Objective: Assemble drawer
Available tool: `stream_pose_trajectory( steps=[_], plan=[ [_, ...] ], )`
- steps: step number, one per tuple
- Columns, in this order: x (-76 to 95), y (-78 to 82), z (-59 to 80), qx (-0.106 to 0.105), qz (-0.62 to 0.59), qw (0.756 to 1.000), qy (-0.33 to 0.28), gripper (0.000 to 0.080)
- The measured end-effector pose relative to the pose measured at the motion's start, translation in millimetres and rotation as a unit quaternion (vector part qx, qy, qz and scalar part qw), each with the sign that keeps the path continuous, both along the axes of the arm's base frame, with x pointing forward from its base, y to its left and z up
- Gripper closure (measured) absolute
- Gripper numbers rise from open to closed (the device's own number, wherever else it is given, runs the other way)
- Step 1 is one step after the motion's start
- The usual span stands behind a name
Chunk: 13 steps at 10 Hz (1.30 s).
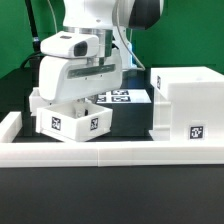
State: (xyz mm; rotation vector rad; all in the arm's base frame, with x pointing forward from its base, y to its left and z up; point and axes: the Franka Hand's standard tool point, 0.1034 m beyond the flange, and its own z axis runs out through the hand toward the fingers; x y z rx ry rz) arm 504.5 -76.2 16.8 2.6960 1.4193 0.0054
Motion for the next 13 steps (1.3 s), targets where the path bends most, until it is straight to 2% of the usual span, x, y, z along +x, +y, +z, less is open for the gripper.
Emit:
stream_pose_trajectory(
  steps=[2,5,7,10,13],
  plan=[
    [8.7,3.7,4.4,-0.006,0.075,0.997,0.012,0.0752],
    [5.4,1.6,3.2,-0.017,0.166,0.986,0.023,0.0752],
    [0.3,11.3,6.7,-0.023,0.240,0.970,0.042,0.0752],
    [-1.0,8.2,4.8,-0.023,0.237,0.970,0.042,0.0752],
    [-0.6,12.2,3.1,-0.023,0.237,0.971,0.035,0.0752]
  ],
)
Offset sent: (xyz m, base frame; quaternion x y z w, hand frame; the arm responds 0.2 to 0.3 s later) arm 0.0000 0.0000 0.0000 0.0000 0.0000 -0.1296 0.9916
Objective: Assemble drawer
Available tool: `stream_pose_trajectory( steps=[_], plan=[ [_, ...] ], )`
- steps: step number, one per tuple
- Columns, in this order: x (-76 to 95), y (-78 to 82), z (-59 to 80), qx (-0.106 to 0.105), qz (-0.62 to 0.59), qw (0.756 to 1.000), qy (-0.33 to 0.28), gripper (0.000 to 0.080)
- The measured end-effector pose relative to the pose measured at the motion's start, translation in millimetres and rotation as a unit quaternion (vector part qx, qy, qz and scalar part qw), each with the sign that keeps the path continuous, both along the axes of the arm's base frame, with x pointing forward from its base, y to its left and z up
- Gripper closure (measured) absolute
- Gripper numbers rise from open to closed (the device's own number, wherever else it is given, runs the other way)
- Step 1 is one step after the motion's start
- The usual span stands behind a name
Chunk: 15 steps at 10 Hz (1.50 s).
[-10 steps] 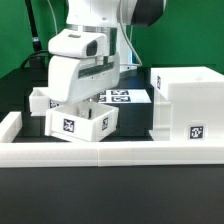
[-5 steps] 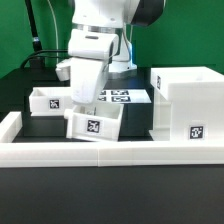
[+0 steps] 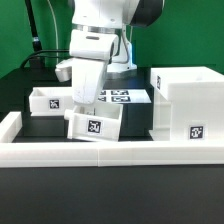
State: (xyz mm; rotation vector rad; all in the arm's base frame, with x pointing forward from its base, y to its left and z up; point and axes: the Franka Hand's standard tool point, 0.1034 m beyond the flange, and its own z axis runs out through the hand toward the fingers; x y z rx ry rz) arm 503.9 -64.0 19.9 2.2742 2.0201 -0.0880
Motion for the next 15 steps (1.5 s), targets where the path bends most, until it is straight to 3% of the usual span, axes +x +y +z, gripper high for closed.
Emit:
stream_pose_trajectory(
  steps=[4,7,15],
  plan=[
    [-0.2,1.9,-0.6,0.001,0.001,1.000,0.001,0.0752],
    [7.3,20.0,1.9,0.004,0.016,1.000,0.027,0.0752],
    [11.7,16.4,3.7,0.005,0.019,0.999,0.051,0.0752]
  ],
)
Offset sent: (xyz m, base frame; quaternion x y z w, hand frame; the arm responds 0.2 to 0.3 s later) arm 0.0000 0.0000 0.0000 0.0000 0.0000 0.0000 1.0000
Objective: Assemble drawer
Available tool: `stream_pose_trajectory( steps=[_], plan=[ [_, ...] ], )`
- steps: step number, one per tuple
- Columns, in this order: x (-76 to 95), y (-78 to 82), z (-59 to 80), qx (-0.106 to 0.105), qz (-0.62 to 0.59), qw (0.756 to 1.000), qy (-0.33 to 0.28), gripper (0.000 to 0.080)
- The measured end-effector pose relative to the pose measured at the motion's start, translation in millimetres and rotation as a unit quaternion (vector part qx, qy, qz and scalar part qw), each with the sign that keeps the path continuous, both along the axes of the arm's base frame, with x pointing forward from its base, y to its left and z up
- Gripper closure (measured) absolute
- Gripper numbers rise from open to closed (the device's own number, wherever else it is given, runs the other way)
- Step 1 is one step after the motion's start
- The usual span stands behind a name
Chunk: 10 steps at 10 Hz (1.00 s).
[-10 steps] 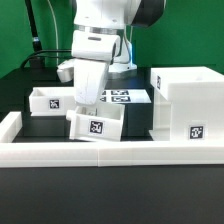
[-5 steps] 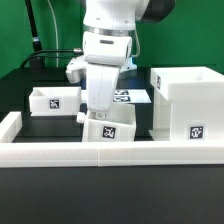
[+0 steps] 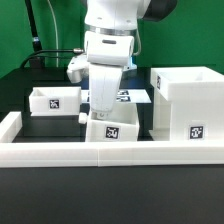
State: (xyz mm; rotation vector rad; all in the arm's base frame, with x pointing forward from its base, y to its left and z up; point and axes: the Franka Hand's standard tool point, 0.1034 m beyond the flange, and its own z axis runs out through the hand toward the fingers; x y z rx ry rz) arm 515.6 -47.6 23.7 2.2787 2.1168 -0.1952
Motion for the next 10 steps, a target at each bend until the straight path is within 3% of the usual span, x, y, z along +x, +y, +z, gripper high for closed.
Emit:
stream_pose_trajectory(
  steps=[2,4,6,8,10],
  plan=[
    [-0.9,-7.9,0.0,0.002,0.000,1.000,0.001,0.0752],
    [0.2,-17.3,2.0,0.039,-0.003,0.999,0.003,0.0752],
    [-0.4,-26.3,1.9,0.054,-0.006,0.999,0.004,0.0752],
    [-0.9,-26.2,1.4,0.051,-0.008,0.999,0.005,0.0752],
    [3.9,-13.9,1.8,0.055,0.005,0.998,0.003,0.0752]
  ],
)
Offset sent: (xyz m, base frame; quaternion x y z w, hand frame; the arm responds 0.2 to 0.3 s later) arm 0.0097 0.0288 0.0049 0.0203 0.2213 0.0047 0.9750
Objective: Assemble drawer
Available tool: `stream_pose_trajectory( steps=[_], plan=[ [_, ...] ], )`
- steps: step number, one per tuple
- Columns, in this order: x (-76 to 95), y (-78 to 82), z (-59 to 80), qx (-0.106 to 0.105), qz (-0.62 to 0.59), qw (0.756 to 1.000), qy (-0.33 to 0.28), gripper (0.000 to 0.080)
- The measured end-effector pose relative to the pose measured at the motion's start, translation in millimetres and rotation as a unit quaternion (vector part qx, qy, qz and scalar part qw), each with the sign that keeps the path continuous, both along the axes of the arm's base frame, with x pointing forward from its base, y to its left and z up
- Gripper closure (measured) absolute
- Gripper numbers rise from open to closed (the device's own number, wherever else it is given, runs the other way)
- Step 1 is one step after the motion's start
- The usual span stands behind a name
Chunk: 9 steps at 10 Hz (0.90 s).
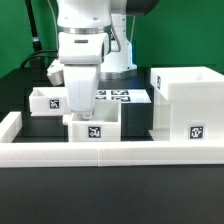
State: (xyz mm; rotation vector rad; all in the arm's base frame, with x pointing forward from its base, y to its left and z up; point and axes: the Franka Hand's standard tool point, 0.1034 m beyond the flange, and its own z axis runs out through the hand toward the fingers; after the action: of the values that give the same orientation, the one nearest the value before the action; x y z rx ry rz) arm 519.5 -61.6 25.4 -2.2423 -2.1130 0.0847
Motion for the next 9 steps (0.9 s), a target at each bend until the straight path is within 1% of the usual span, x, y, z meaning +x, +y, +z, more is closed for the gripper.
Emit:
stream_pose_trajectory(
  steps=[5,6,7,8,9],
  plan=[
    [0.7,0.0,-0.7,0.000,-0.003,1.000,-0.005,0.0752],
    [3.3,4.0,-1.0,0.000,-0.006,1.000,-0.011,0.0752],
    [7.8,7.5,0.3,0.000,0.011,1.000,-0.019,0.0752],
    [15.6,7.9,2.5,-0.003,0.026,0.999,-0.044,0.0752],
    [15.0,6.0,0.4,-0.006,0.020,0.997,-0.070,0.0752]
  ],
)
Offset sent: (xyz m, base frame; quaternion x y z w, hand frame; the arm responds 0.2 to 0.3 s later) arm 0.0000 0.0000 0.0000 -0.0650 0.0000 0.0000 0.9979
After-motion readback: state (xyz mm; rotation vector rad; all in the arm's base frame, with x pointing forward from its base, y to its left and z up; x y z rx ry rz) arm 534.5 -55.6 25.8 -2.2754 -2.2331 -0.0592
